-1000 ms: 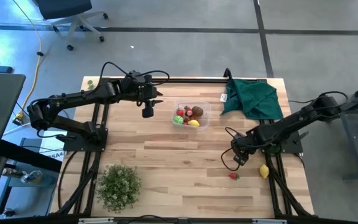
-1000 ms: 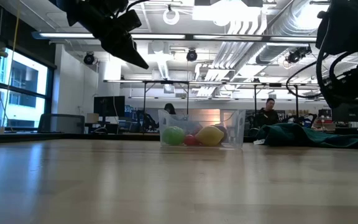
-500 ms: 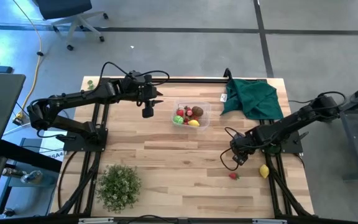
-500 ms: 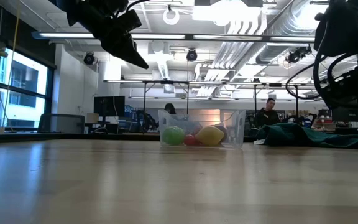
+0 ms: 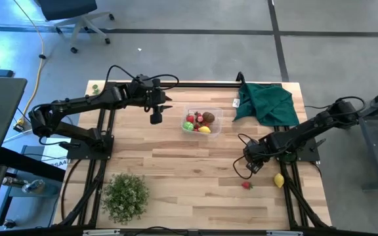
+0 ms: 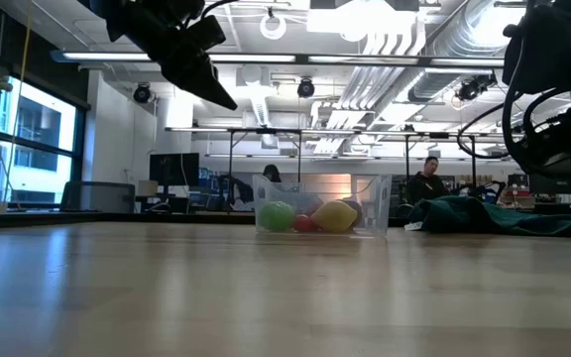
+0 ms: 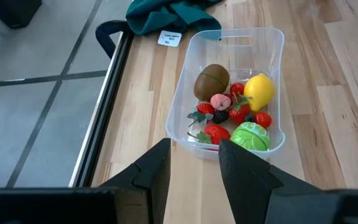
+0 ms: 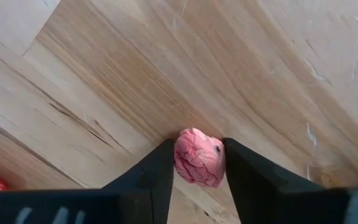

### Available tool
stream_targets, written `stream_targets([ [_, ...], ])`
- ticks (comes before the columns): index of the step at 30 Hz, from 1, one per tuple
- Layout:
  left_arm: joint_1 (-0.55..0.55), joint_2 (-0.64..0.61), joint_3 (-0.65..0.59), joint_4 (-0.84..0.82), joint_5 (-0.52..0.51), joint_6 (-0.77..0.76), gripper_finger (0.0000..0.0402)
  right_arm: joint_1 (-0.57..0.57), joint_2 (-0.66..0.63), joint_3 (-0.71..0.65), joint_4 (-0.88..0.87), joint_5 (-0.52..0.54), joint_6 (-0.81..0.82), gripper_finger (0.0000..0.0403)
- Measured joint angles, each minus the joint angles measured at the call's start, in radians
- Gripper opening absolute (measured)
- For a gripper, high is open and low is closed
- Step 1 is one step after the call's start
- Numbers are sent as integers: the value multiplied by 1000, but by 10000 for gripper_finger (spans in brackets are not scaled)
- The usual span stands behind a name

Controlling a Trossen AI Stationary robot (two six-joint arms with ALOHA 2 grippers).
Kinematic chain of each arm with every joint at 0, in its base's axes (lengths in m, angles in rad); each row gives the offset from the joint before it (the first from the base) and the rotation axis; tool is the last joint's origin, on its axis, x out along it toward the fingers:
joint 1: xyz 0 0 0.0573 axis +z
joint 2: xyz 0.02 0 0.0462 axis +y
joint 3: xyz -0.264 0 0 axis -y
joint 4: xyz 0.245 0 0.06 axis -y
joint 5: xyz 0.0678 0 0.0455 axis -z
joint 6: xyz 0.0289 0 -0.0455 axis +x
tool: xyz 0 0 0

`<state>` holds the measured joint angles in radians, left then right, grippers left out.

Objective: Pick and placing Produce into tupperware
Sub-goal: Put the pink peach into the transparent bin

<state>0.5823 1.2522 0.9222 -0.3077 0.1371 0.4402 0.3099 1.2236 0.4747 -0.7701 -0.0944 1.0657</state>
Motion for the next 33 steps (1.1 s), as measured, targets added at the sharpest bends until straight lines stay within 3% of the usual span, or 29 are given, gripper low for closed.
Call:
stream_targets([
  [11, 0, 0, 0, 0, 0, 0, 124, 0, 3, 19, -8, 11, -25, 106],
  [19, 0, 0, 0, 0, 0, 0, 124, 0, 2, 133, 3, 63, -137, 105],
  [25, 0, 0, 0, 0, 0, 0, 124, 0, 2, 302, -61, 219, -276, 105],
  [33, 0, 0, 0, 0, 0, 0, 124, -9, 1, 600, -78, 575, -505, 105],
])
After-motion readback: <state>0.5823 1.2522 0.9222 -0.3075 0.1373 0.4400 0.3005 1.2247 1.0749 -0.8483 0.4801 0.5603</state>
